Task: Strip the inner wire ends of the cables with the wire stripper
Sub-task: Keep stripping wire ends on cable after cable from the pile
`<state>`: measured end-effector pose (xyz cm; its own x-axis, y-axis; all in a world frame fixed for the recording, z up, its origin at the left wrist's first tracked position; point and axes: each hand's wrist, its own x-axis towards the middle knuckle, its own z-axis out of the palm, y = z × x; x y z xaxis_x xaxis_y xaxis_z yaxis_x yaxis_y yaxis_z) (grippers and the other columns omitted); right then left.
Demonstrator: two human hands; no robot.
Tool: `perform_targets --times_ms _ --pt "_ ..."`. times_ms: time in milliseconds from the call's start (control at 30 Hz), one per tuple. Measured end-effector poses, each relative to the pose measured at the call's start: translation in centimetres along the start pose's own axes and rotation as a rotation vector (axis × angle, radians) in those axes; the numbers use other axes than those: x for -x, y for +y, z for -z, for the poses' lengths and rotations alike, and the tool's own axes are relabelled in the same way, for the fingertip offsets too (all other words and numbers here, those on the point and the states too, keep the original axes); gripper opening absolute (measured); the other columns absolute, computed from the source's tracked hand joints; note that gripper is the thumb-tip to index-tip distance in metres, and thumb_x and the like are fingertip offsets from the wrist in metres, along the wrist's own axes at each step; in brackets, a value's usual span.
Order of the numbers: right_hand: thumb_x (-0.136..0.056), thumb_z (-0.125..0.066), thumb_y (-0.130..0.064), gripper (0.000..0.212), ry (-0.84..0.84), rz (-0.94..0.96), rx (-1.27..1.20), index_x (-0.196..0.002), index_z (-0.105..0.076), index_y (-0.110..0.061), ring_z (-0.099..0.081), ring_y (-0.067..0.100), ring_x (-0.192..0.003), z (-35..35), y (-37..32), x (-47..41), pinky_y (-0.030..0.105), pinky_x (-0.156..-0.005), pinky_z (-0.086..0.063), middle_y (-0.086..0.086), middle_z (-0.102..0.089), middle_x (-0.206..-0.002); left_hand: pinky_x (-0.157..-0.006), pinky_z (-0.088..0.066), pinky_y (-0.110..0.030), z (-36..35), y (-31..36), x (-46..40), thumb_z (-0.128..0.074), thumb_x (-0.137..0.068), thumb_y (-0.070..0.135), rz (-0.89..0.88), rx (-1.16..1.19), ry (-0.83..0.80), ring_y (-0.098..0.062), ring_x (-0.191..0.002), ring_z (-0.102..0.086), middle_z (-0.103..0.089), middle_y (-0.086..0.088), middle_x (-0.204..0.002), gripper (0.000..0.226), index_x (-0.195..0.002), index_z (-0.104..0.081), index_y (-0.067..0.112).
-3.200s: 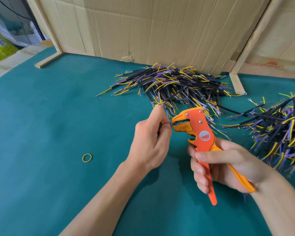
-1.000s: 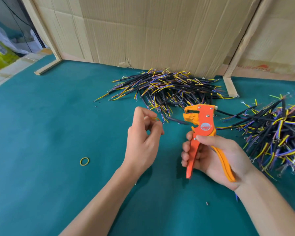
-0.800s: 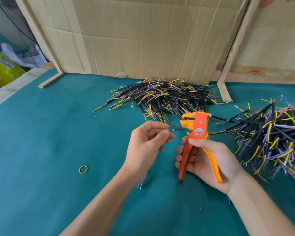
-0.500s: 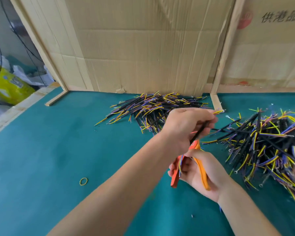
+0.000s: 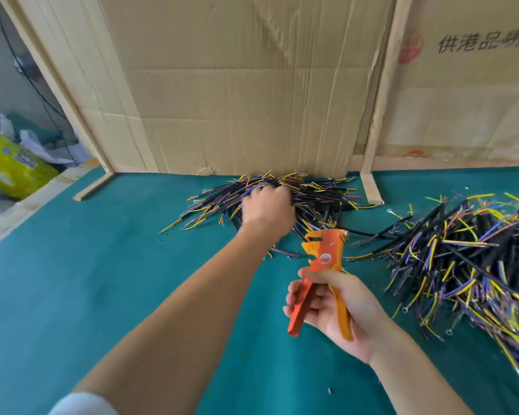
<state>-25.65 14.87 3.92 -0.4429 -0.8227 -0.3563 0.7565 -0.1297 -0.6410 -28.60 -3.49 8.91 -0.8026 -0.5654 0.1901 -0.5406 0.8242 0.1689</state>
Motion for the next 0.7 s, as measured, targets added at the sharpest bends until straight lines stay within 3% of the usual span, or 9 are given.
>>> perform_targets --times_ms 67,133,267,333,433,533,633,700 --pt "-0.067 -0.075 -0.008 0.036 0.025 0.0 -0.005 -0.098 -0.06 0.001 -0.066 0.038 -0.07 0.0 0.1 -0.2 0.048 -0.069 -0.06 0.027 -0.065 -0.085 -0.084 -0.049 -0.043 -1.8 -3.6 0.8 -0.059 -0.096 0.037 0.015 -0.083 -0.039 -0.039 -0.116 -0.057 -0.065 -0.016 -0.117 0.031 -0.11 -0.066 0.011" --pt "-0.068 -0.074 -0.011 0.041 0.024 0.01 -0.007 -0.105 -0.059 0.0 -0.067 0.038 -0.072 0.1 0.2 -0.3 0.049 -0.07 -0.06 0.026 -0.066 -0.086 -0.073 -0.046 -0.038 -2.7 -5.2 1.3 -0.059 -0.097 0.031 -0.004 -0.071 0.013 -0.038 -0.109 -0.06 -0.067 -0.014 -0.109 0.022 -0.103 -0.069 0.013" --pt "-0.072 -0.073 -0.01 0.042 -0.014 0.019 -0.028 -0.11 -0.06 0.001 -0.066 0.037 -0.073 0.6 0.0 -0.2 0.049 -0.071 -0.06 0.027 -0.067 -0.091 -0.071 -0.051 -0.037 -1.7 -5.6 2.9 -0.059 -0.097 0.036 -0.015 0.147 0.179 -0.039 -0.089 -0.062 -0.072 -0.009 -0.085 0.022 -0.093 -0.074 0.02" --pt "-0.072 -0.074 -0.008 0.047 -0.037 0.052 -0.03 -0.115 -0.061 0.005 -0.065 0.036 -0.074 0.8 -0.4 -0.1 0.049 -0.072 -0.06 0.031 -0.069 -0.103 -0.068 -0.052 -0.037 -1.7 -5.6 5.4 -0.061 -0.096 0.039 -0.032 0.285 0.246 -0.033 -0.077 -0.061 -0.069 0.0 -0.071 0.019 -0.091 -0.073 0.025" --pt "-0.076 -0.07 -0.011 0.055 -0.098 0.17 -0.051 -0.126 -0.06 0.01 -0.065 0.037 -0.078 1.4 -1.3 0.0 0.048 -0.074 -0.058 0.034 -0.062 -0.128 -0.055 -0.044 -0.025 -2.6 -5.2 10.3 -0.065 -0.093 0.04 -0.081 0.507 0.306 -0.013 -0.053 -0.047 -0.053 0.012 -0.053 0.011 -0.095 -0.071 0.03" --pt "-0.081 -0.066 -0.012 0.053 -0.15 0.268 -0.036 -0.13 -0.06 0.009 -0.066 0.037 -0.082 1.9 -2.3 0.2 0.045 -0.076 -0.058 0.029 -0.058 -0.137 -0.05 -0.033 -0.012 -3.8 -4.9 14.3 -0.065 -0.088 0.038 -0.134 0.655 0.286 -0.006 -0.05 -0.041 -0.056 0.014 -0.062 0.015 -0.103 -0.066 0.036" --pt "-0.083 -0.064 -0.013 0.051 -0.185 0.301 0.035 -0.13 -0.061 0.008 -0.066 0.035 -0.083 2.7 -2.9 0.5 0.042 -0.076 -0.057 0.024 -0.058 -0.14 -0.053 -0.037 -0.008 -4.4 -5.0 17.0 -0.069 -0.086 0.034 -0.156 0.7 0.279 0.002 -0.051 -0.042 -0.058 0.02 -0.065 0.018 -0.104 -0.065 0.036" --pt "-0.084 -0.063 -0.012 0.051 -0.193 0.309 0.096 -0.13 -0.061 0.007 -0.065 0.036 -0.083 3.1 -3.1 0.6 0.043 -0.076 -0.056 0.023 -0.058 -0.14 -0.051 -0.037 -0.011 -4.4 -5.1 17.7 -0.067 -0.087 0.033 -0.132 0.732 0.279 0.0 -0.049 -0.041 -0.057 0.015 -0.062 0.017 -0.103 -0.066 0.038"
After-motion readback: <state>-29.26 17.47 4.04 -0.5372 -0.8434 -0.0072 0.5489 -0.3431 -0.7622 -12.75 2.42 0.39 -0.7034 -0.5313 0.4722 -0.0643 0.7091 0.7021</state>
